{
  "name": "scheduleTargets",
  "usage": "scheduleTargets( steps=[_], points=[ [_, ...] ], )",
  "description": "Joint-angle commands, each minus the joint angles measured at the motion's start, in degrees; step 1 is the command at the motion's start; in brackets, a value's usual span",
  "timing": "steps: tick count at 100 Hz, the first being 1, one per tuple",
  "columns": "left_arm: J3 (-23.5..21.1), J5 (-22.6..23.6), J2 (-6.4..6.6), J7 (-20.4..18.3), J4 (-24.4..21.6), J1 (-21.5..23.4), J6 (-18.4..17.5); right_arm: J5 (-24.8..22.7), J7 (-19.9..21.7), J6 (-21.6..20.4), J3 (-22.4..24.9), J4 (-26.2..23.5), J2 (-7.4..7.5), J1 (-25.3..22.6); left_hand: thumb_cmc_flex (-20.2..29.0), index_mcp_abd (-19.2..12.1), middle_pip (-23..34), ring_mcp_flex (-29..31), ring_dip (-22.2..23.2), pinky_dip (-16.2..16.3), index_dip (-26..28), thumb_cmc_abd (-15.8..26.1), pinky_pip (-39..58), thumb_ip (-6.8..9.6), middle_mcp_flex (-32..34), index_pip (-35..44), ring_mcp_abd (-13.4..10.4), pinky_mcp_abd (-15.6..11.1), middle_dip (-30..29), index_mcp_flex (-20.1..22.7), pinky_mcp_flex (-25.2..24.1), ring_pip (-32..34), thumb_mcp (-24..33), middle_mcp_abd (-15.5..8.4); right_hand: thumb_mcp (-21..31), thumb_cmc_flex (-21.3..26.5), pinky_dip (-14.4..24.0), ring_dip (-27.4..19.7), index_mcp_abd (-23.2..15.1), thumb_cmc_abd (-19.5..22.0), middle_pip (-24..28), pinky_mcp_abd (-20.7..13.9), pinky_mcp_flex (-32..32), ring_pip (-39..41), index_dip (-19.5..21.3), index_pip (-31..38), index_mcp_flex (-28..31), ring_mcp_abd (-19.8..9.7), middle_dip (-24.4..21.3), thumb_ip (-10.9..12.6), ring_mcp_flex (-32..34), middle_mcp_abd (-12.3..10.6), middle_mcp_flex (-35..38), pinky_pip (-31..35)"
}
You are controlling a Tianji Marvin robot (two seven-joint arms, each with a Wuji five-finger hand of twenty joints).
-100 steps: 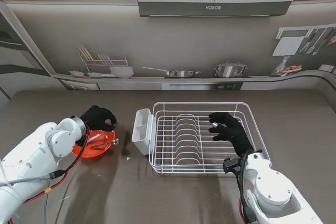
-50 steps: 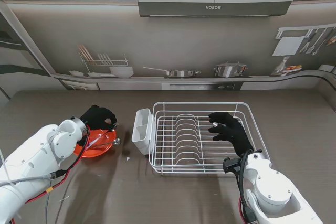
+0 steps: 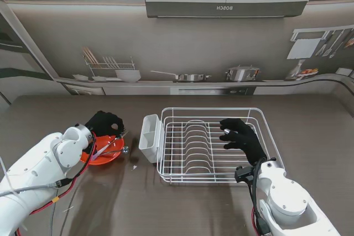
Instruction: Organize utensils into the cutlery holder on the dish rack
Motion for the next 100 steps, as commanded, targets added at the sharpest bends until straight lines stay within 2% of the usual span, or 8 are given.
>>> scheduleTargets(
  steps=[1,24,54,59,64,71,92,100],
  points=[
    [-0.4,-0.1,-0.29,-1.2,-0.3,0.3,-0.2,0.1,0.7,0.2,-0.1,-0.4,-0.29,-0.4,3.3,-3.7,0.2,0.9,0.1,-0.7,1.3,2.6,0.9,0.07,0.9,3.9,0.1,0.3,0.9,1.6,-0.3,0.9,0.6,-0.8,-0.5,-1.5,1.0,0.3,-0.1,1.2,-0.2,0.9,0.6,-0.2,-0.8,-0.3,-1.1,0.0,-0.2,0.0,1.3,0.3,0.8,-0.6],
    [-1.8,0.1,-0.01,-2.4,-1.8,1.5,-0.1,0.2,0.8,0.3,-0.1,-0.4,-0.28,-0.4,4.2,-4.0,0.6,1.1,0.1,-0.8,2.7,4.1,0.9,0.12,1.3,7.3,0.0,0.4,1.4,-0.7,-0.3,0.9,0.6,-1.3,-0.5,-1.5,1.0,0.3,0.1,1.3,-0.2,0.9,0.6,-0.2,-0.8,-0.2,-1.4,0.0,-0.2,0.0,1.3,0.4,0.8,-0.6],
    [-3.2,0.3,0.14,-3.0,-3.1,2.6,-0.2,0.3,0.9,0.5,-0.2,-0.4,-0.28,-0.4,4.4,-4.7,1.9,2.0,0.1,-0.9,4.7,3.4,1.2,-0.69,2.1,11.5,-0.2,0.2,3.0,-2.3,0.1,1.2,2.6,-2.4,-0.6,-1.6,1.0,0.3,0.3,1.5,-0.1,0.9,0.6,-0.2,-0.8,-0.2,-1.8,0.0,-0.2,0.0,1.4,0.4,0.7,-0.5],
    [-3.7,0.3,0.19,-3.1,-3.5,3.0,-0.2,0.3,0.9,0.5,-0.3,-0.4,-0.28,-0.4,3.1,-4.9,2.4,2.3,0.2,-1.1,4.2,2.9,1.5,-1.56,2.5,12.5,-0.4,0.1,4.0,-2.5,0.1,1.3,5.1,-2.7,-0.6,-1.6,1.0,0.3,0.3,1.5,-0.2,1.0,0.6,-0.2,-0.8,-0.2,-1.8,0.1,-0.2,0.0,1.3,0.4,0.7,-0.5],
    [-4.2,0.5,0.25,-3.2,-4.0,3.4,-0.2,0.4,0.9,0.5,-0.3,-0.4,-0.29,-0.4,2.0,-5.2,2.7,2.8,0.1,-1.3,4.7,2.1,1.9,-2.33,3.0,13.2,-0.6,0.1,9.5,-2.4,0.2,1.5,7.5,-3.2,-0.6,-1.6,1.0,0.3,0.4,1.6,-0.1,0.9,0.6,-0.2,-0.8,-0.2,-1.9,0.0,-0.2,0.0,1.3,0.3,0.6,-0.5],
    [-4.8,0.5,0.28,-3.4,-4.6,3.9,-0.2,0.4,0.9,0.5,-0.3,-0.4,-0.30,-0.4,1.1,-5.4,3.3,3.0,0.2,-1.5,6.0,1.4,2.2,-3.09,3.6,14.5,-0.8,-0.1,13.8,-2.4,0.1,1.6,9.7,-3.7,-0.6,-1.6,1.0,0.3,0.4,1.6,-0.1,0.9,0.7,-0.2,-0.8,-0.1,-1.9,0.0,-0.2,0.1,1.3,0.4,0.7,-0.5],
    [-6.5,2.3,0.59,-3.1,-6.4,5.3,-0.7,0.4,0.9,0.5,-0.4,-0.4,-0.31,-0.4,-4.2,-6.9,4.7,4.9,1.0,-2.2,10.7,-1.6,4.7,-7.35,6.6,19.5,-1.8,-0.7,23.2,-2.7,0.6,3.5,20.4,-6.0,-0.6,-1.7,1.0,0.3,0.4,1.7,-0.1,1.0,0.7,-0.2,-0.8,-0.1,-2.1,0.0,-0.2,0.0,1.3,0.4,0.6,-0.5],
    [-7.2,2.9,0.69,-3.0,-7.1,5.9,-0.8,0.5,0.9,0.5,-0.5,-0.3,-0.30,-0.4,-6.8,-7.4,5.3,5.6,1.5,-2.8,12.8,-3.0,5.9,-9.51,7.8,21.6,-2.3,-1.0,26.5,-2.6,0.7,4.6,25.2,-6.8,-0.6,-1.7,1.0,0.3,0.4,1.8,-0.1,1.0,0.7,-0.2,-0.8,-0.1,-2.2,0.1,-0.2,0.0,1.3,0.4,0.6,-0.5]
  ],
)
